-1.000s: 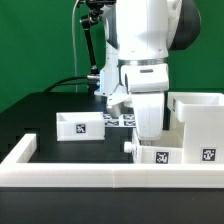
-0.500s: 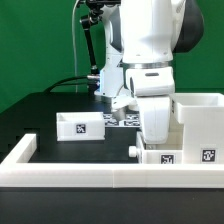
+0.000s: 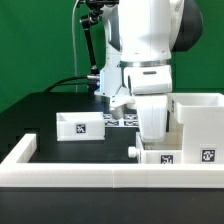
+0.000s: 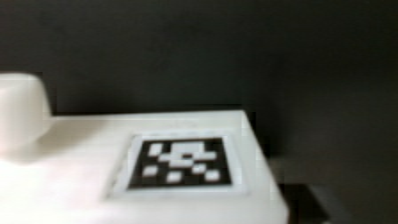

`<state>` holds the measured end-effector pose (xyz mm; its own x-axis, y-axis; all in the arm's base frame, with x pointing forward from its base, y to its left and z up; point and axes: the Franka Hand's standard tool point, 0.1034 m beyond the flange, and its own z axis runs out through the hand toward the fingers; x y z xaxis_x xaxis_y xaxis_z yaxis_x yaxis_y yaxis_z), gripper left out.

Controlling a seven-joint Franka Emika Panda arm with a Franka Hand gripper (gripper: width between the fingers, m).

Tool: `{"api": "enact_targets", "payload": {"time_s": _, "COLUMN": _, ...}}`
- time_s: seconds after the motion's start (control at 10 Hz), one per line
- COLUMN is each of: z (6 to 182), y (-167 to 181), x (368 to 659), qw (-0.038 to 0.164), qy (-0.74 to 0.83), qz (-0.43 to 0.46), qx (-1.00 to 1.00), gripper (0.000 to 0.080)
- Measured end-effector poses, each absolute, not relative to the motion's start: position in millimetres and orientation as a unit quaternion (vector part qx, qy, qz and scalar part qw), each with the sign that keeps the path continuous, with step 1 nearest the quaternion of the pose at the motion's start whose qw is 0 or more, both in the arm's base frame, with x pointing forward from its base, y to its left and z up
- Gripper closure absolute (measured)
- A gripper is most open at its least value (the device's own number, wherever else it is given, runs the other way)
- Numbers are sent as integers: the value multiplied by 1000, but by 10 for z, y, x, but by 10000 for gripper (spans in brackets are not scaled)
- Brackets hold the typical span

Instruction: Assemble drawer

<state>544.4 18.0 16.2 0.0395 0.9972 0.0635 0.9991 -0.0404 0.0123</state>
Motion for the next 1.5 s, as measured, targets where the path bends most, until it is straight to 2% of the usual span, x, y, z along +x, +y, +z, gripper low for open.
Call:
{"api": "enact_targets", "payload": {"time_s": 0.1, "z": 190, "y": 198, "x": 5451, "qw": 16, "qy": -693, "qz": -28, "qx": -720, "gripper": 444}}
{"api": "enact_targets", "payload": {"time_s": 0.2, "z": 253, "y": 208, "x": 5458, "qw": 17, "qy": -690, "qz": -25, "qx": -723, "gripper": 262}}
{"api": "enact_targets", "payload": {"time_s": 0.3, "z": 370, "y": 201, "x": 5478, "qw": 16, "qy": -691, "qz": -19, "qx": -722, "gripper": 184}}
{"api": "enact_targets", "payload": {"time_s": 0.5, "z": 585, "y": 89, "x": 5578, "qw": 14, "qy": -697, "qz": -12, "qx": -717, "gripper": 157}}
{"api": "enact_targets", "payload": {"time_s": 0.6, "z": 627, "y": -26, "x": 5640, "qw": 12, "qy": -706, "qz": -12, "qx": -708, "gripper": 152}}
{"api": "enact_targets", "payload": {"time_s": 0.8, "z": 703, "y": -239, "x": 5871, "qw": 24, "qy": -726, "qz": 1, "qx": -688, "gripper": 151}}
{"api": "enact_targets", "payload": {"time_s": 0.9, "z": 659, "y": -280, "x": 6010, "qw": 24, "qy": -733, "qz": -3, "qx": -679, "gripper": 151}}
{"api": "enact_targets", "payload": {"time_s": 1.2, "z": 589, "y": -322, "x": 6014, "qw": 27, "qy": -736, "qz": -6, "qx": -676, "gripper": 151}}
{"api": "enact_targets", "payload": {"time_s": 1.5, "z": 287, "y": -402, "x": 5833, "qw": 82, "qy": -727, "qz": -30, "qx": -681, "gripper": 151}}
